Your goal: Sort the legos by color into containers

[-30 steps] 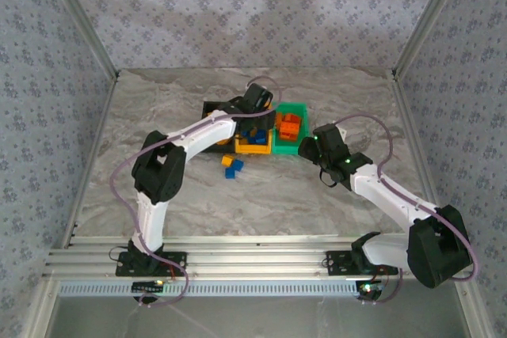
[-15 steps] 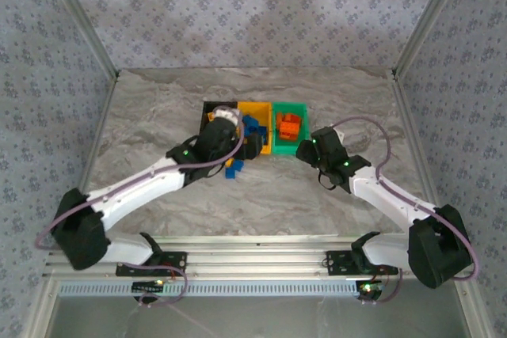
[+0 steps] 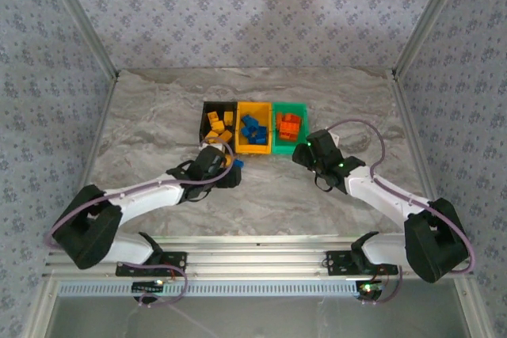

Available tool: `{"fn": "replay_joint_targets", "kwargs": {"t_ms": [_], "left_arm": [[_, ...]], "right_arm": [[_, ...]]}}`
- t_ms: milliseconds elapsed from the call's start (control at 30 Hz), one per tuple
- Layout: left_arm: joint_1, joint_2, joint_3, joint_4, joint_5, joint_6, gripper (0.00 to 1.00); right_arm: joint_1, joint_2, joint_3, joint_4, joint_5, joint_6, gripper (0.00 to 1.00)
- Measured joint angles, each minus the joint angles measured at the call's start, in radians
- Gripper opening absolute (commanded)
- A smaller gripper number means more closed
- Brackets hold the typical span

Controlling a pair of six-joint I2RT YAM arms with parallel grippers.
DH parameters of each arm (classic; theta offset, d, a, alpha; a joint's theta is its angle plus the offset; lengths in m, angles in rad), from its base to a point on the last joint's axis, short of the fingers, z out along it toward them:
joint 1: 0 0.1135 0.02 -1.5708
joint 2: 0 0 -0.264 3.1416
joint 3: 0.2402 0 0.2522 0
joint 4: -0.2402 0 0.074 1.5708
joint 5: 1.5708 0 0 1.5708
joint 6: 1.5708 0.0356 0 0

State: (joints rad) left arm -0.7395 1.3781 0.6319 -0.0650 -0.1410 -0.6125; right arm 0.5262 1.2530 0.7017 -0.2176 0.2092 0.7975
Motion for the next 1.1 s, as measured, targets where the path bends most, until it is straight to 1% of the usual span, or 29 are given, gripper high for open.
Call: {"fn": "replay_joint_targets", "kwargs": {"t_ms": [100, 200, 367, 467, 533, 867, 1000, 1100], "left_arm": [[-0.003, 0.056, 0.008, 0.014, 0.016, 0.017, 0.88], [-0.007, 0.109, 0.032, 0.015, 0.017, 0.037, 0.83], [-0.015, 0.182, 0.09, 0.019, -0.01, 0.078, 0.7], [-0.015, 0.218, 0.118, 0.021, -0.024, 0.099, 0.58], [-0.015, 0.232, 0.125, 0.023, -0.032, 0.108, 0.54], [-0.036, 0.233, 0.121, 0.015, -0.058, 0.11, 0.33], [-0.043, 0.201, 0.098, 0.004, -0.061, 0.102, 0.32], [-0.061, 0.134, 0.081, -0.05, -0.066, 0.093, 0.32]], "right_arm": [[0.0, -0.003, 0.0, -0.003, 0.001, 0.0, 0.76], [0.0, -0.008, 0.0, -0.003, 0.001, 0.0, 0.76], [0.0, -0.01, 0.0, -0.003, 0.001, 0.0, 0.76], [-0.002, -0.01, 0.0, -0.003, 0.0, 0.0, 0.76], [-0.003, -0.011, 0.0, -0.003, 0.001, 0.0, 0.76], [-0.012, -0.022, 0.0, -0.01, 0.001, 0.0, 0.76], [-0.014, -0.023, 0.0, -0.01, 0.0, 0.0, 0.76], [-0.016, -0.023, 0.0, -0.01, 0.0, 0.0, 0.76]]}}
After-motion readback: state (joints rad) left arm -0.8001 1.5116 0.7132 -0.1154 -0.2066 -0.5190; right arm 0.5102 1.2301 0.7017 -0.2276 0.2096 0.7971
